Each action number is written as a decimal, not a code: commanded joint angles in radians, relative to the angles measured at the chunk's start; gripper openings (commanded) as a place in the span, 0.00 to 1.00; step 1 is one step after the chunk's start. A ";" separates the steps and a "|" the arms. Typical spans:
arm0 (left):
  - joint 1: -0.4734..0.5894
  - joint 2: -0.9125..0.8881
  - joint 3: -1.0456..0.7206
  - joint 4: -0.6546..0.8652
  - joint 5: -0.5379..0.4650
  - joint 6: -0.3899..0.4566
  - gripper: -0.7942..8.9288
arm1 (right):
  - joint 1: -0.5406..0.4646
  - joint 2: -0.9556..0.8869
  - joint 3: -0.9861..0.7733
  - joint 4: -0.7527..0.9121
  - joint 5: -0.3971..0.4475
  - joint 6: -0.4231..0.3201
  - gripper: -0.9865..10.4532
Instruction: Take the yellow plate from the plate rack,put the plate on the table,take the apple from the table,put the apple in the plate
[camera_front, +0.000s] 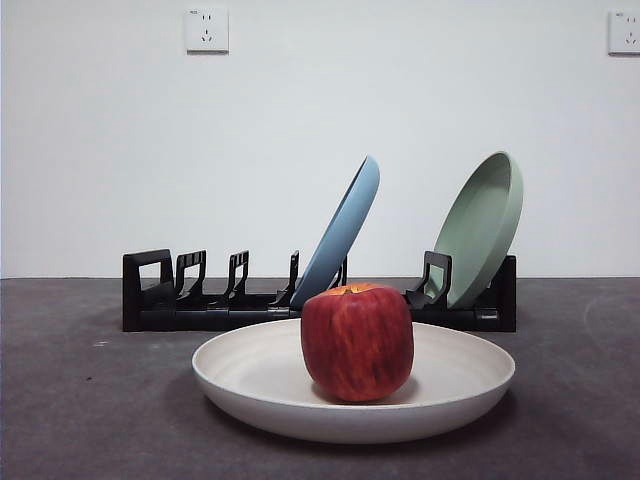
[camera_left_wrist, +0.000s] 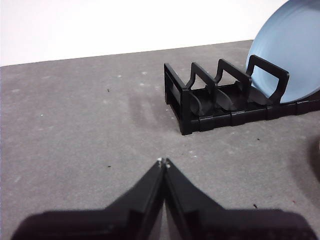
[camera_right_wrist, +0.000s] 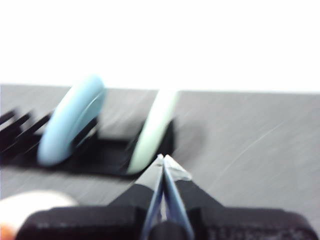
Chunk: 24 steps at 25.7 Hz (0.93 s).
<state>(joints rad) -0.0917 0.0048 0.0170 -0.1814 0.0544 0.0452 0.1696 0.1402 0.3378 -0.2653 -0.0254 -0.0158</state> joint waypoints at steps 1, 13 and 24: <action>0.004 -0.003 -0.014 0.002 -0.002 0.008 0.08 | -0.050 -0.053 -0.054 0.026 -0.003 -0.027 0.09; 0.004 -0.003 -0.014 0.002 -0.002 0.008 0.08 | -0.071 -0.139 -0.292 0.145 -0.003 0.021 0.09; 0.004 -0.003 -0.014 0.002 -0.002 0.008 0.08 | -0.070 -0.139 -0.332 0.111 -0.004 0.080 0.09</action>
<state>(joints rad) -0.0917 0.0048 0.0170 -0.1814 0.0544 0.0452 0.0990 0.0048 0.0154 -0.1623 -0.0269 0.0460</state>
